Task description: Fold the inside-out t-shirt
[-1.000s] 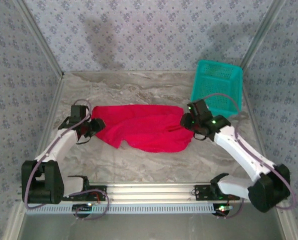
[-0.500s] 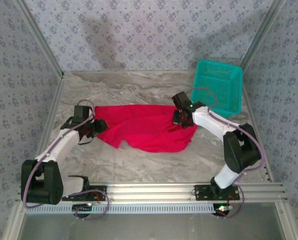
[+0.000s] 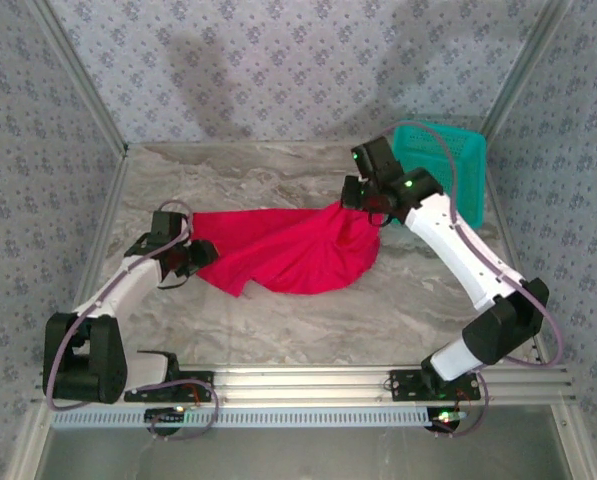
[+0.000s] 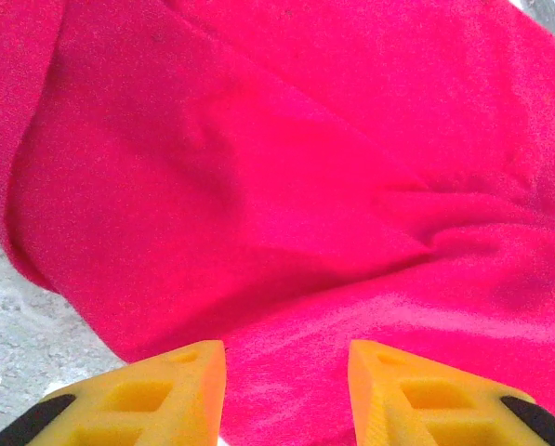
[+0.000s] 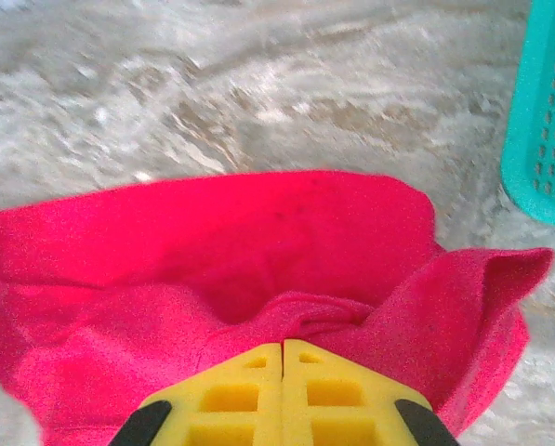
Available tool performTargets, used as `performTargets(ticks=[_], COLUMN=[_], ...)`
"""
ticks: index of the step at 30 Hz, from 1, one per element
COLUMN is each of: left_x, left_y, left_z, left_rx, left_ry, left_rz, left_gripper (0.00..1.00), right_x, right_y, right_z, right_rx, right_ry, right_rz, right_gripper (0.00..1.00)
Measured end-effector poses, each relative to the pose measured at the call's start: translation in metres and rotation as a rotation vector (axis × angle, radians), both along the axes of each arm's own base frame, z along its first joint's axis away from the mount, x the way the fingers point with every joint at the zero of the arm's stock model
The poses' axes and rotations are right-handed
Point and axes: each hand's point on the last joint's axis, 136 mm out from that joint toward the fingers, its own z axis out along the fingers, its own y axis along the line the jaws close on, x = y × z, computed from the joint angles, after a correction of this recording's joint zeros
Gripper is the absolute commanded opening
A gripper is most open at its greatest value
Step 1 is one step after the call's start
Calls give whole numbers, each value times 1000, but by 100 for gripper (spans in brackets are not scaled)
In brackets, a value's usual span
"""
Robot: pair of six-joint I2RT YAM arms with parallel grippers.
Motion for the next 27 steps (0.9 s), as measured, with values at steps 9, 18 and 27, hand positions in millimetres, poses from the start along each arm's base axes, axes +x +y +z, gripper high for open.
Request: performTargets(ticks=[9,18,27], left_x=[1,1,1], left_y=[-13,-15,-15], left_z=[-1,-3,-6], left_rx=[-11,-12,-10], left_ry=[-2,2,9], left_rz=[-25,-29,-29], left_gripper=[38,38,37], right_x=[84,28,18], right_y=[9,30,16], right_z=[-110,-126,-161], right_rx=[-33,-134,-196], right_ry=[225,220,268], right_rz=[-41,75,80], right_gripper=[43,20,31])
